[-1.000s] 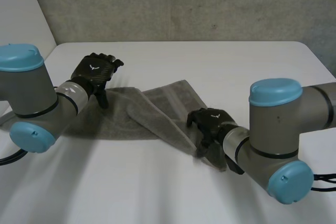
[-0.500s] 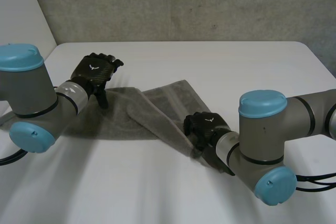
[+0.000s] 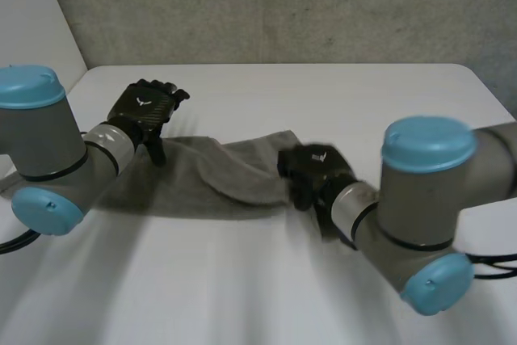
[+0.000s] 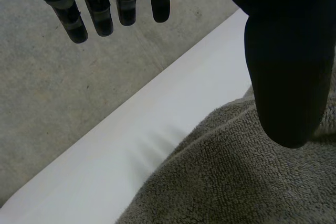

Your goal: Fold the laundry

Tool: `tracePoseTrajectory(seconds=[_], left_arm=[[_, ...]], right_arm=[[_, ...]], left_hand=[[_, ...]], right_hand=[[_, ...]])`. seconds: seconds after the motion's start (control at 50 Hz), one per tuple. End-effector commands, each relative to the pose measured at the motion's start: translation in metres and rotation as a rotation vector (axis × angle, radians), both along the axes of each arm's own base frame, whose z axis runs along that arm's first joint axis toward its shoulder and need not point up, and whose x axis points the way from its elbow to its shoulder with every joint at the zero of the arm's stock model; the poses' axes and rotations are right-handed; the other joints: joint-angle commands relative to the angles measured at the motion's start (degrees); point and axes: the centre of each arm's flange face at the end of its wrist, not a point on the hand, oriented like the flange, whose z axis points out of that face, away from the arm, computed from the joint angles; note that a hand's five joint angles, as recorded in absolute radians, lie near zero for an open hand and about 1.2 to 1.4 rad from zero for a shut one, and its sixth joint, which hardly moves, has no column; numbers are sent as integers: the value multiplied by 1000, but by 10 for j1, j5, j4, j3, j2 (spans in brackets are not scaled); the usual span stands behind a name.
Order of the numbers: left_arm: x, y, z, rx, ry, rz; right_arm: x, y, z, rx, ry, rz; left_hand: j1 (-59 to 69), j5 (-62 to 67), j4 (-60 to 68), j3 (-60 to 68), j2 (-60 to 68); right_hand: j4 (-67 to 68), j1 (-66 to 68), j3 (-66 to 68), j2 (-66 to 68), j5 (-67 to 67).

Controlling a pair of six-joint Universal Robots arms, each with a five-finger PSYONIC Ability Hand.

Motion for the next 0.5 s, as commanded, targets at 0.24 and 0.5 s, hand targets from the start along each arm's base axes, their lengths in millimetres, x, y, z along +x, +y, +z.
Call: tracePoseTrajectory(seconds=[0.24, 0.5], left_arm=[[-9, 6, 28, -77, 25, -31], [-93, 51, -9, -28, 40, -404]], right_arm=[[-81, 59, 38, -145, 655, 408], [-95, 90, 23, -141, 676, 535]], left_hand=[[5, -13, 8, 8, 8], [20, 2, 23, 23, 23]], right_hand=[[44, 35, 55, 49, 40], [44, 35, 55, 49, 40]])
